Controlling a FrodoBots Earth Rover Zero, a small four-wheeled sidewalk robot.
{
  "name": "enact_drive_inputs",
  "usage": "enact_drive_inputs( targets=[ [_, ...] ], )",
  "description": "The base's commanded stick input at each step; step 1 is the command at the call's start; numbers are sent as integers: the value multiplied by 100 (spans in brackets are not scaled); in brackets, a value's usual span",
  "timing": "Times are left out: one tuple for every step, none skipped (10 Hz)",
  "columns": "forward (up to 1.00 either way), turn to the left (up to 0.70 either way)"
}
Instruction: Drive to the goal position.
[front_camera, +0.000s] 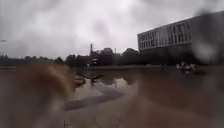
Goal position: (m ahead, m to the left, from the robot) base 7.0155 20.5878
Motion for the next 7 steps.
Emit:
enact_drive_inputs(
  targets=[
    [70, 7],
    [70, 17],
    [70, 27],
    [70, 35],
    [70, 35],
    [70, 5],
    [70, 0]
  ],
)
